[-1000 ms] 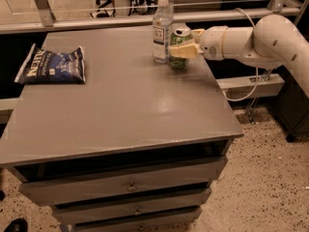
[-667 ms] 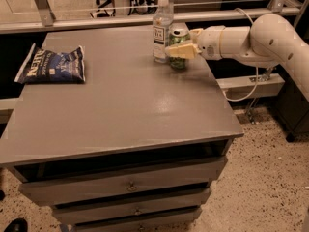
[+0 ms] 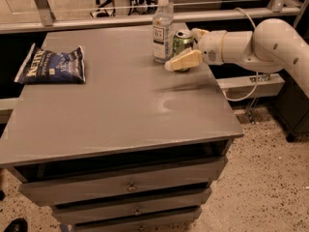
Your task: Move green can near blue plastic bottle
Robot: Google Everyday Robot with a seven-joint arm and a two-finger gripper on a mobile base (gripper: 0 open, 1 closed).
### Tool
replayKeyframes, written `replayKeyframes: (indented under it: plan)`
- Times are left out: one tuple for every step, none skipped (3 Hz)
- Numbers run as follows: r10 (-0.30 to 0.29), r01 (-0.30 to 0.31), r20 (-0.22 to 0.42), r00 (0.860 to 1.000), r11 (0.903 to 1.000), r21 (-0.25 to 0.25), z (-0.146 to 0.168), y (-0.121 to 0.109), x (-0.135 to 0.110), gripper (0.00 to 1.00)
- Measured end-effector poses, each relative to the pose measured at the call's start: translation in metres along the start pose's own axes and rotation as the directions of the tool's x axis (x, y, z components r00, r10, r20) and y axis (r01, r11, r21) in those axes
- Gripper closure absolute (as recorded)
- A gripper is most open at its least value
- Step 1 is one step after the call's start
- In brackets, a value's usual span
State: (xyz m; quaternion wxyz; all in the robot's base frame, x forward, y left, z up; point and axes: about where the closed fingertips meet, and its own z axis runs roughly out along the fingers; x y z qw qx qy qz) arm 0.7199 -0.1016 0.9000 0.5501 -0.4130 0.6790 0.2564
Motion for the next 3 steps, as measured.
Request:
replayKeyframes:
  plan:
    - [-0.052,0.051,0.034,0.998,0.9980,0.037,-0.049,0.004,-0.014,0.00]
    - [-0.155,0.149,0.070,0.985,0.9845,0.093,-0.135,0.020,-0.044,0.00]
    - [-0.146,0.139,0.068,0.987,0.9862,0.090,-0.129,0.019,-0.042,0.00]
